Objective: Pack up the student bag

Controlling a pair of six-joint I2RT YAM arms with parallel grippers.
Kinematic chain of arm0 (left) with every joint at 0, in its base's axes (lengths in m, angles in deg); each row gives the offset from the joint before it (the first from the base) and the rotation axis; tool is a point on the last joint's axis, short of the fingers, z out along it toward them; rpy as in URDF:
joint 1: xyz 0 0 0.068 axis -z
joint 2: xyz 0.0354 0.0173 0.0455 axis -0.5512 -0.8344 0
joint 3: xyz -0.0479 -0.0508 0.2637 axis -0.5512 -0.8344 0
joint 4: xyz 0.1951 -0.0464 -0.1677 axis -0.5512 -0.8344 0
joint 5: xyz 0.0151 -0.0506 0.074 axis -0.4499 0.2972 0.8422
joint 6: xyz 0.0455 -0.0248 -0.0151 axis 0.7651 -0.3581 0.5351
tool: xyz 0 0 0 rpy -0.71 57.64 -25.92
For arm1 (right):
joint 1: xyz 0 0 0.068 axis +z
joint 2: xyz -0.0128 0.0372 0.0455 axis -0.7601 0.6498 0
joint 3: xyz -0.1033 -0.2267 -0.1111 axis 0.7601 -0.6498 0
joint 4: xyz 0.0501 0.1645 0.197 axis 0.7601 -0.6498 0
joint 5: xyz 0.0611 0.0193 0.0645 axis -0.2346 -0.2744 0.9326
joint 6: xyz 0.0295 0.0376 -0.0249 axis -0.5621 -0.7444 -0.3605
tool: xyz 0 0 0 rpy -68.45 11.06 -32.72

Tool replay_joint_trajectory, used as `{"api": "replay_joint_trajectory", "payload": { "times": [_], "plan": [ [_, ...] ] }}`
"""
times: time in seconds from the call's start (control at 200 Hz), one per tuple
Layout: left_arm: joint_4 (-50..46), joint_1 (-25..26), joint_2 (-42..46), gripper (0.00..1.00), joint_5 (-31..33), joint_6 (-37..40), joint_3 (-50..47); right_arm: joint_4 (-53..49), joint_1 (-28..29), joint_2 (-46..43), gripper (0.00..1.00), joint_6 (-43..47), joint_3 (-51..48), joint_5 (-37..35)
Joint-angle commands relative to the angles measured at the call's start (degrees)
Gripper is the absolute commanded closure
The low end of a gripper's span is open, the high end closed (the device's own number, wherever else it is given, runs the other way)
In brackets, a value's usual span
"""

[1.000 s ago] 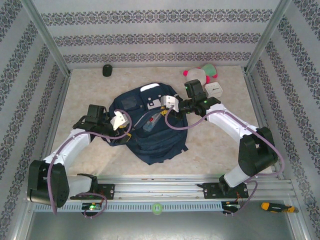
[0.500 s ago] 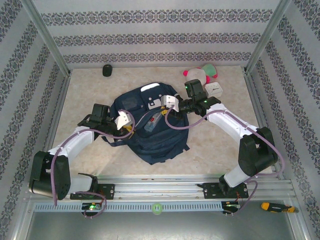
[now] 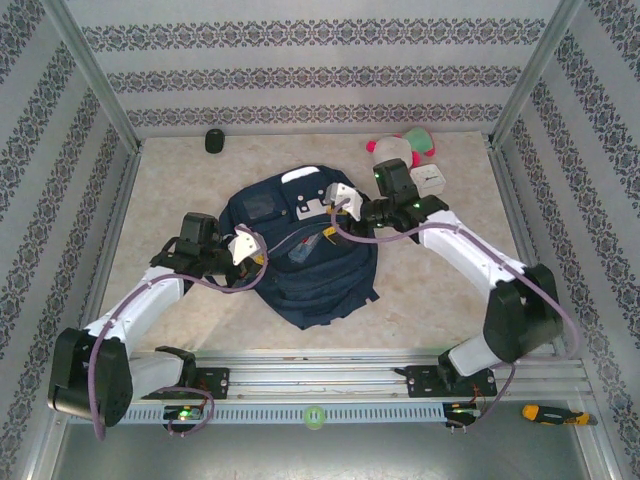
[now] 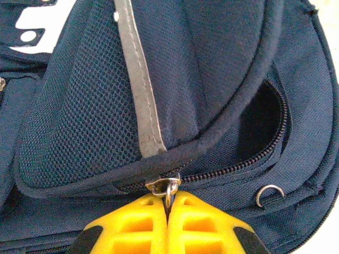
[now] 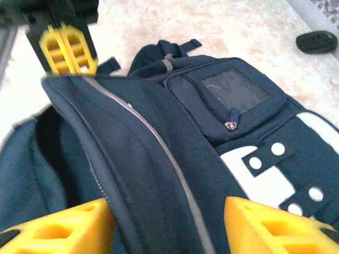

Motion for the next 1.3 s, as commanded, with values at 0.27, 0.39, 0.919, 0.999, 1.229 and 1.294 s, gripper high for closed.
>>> {"api": "replay_joint_trajectory", "payload": {
  "times": [0.27, 0.39, 0.919, 0.999, 1.229, 1.294],
  "plan": [
    [-1.70, 6.81, -0.59, 1.00, 11.96, -15.65, 2.50, 11.65, 23.67, -13.24, 0.38, -59.51, -12.87, -38.11],
    [-2.13, 8.98, -0.15, 1.00, 15.28, -21.91, 3.35, 14.66, 27.35, -7.72, 0.46, -67.19, -12.60, -45.39],
    [-3.14, 16.76, 2.40, 1.00, 16.47, -30.76, 3.27, 25.22, 27.83, 5.21, 0.70, -79.23, -16.03, -52.52],
    [-2.03, 17.66, 2.67, 1.00, 15.16, -31.86, 2.85, 25.57, 27.79, 6.14, 0.72, -79.45, -15.67, -52.92],
    [1.39, 18.82, 2.18, 1.00, 21.40, -37.80, 1.38, 26.07, 27.61, 5.52, 0.64, -79.47, -14.87, -52.12],
    [2.03, 18.83, 2.10, 1.00, 21.57, -38.56, 0.97, 22.82, 27.53, 2.26, 0.50, -81.13, -15.32, -52.19]
  ]
}}
